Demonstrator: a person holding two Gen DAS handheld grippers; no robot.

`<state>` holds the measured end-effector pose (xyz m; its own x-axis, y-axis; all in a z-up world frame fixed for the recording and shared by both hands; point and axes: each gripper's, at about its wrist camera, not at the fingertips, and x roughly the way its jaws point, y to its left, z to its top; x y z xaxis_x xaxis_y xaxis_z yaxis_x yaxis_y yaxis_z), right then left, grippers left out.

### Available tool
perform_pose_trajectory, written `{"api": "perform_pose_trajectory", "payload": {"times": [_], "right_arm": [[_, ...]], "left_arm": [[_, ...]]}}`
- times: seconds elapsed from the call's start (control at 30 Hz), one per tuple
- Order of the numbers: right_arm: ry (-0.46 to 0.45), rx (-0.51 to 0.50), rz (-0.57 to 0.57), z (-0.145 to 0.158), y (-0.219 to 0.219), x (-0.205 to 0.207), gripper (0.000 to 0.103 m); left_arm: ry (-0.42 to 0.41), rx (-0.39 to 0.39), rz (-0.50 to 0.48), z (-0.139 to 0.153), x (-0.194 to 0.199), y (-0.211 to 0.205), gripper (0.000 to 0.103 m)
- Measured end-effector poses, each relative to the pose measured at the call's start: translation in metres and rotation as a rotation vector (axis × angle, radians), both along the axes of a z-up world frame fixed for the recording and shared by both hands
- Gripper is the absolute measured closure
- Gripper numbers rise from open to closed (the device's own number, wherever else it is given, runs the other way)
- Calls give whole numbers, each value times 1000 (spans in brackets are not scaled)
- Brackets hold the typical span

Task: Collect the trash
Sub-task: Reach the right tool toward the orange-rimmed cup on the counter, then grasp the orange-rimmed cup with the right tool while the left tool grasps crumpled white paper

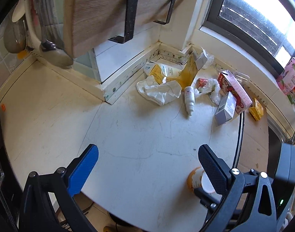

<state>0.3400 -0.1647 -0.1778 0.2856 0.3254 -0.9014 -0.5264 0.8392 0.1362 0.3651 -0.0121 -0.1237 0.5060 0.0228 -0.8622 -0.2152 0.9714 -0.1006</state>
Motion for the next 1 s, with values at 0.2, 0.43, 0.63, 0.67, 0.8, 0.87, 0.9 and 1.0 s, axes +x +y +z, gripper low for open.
{"api": "perform_pose_trajectory", "payload": {"times": [0.2, 0.43, 0.63, 0.67, 0.8, 0.87, 0.9, 1.0], "right_arm": [[-18, 51, -47, 5, -17, 13, 52], [-80, 180, -253, 30, -70, 42, 52], [-147, 261, -409, 47, -110, 60, 52], [-155, 269, -425, 49, -114, 62, 52], [-162, 278, -448, 50, -122, 66, 52], [-156, 279, -448, 47, -123, 65, 52], [-153, 275, -449, 46, -124, 64, 52], [-147, 269, -445, 43, -124, 61, 52]], "left_arm": [[-31, -17, 9, -9, 35, -1, 1], [-39, -66, 62, -33, 81, 2, 1], [-21, -68, 91, -51, 117, 1, 1], [-14, -67, 94, -53, 122, 2, 1], [15, -37, 114, -66, 140, 0, 1], [19, -12, 117, -70, 145, -3, 1], [22, 9, 119, -73, 148, -5, 1], [36, 62, 122, -80, 156, -9, 1]]}}
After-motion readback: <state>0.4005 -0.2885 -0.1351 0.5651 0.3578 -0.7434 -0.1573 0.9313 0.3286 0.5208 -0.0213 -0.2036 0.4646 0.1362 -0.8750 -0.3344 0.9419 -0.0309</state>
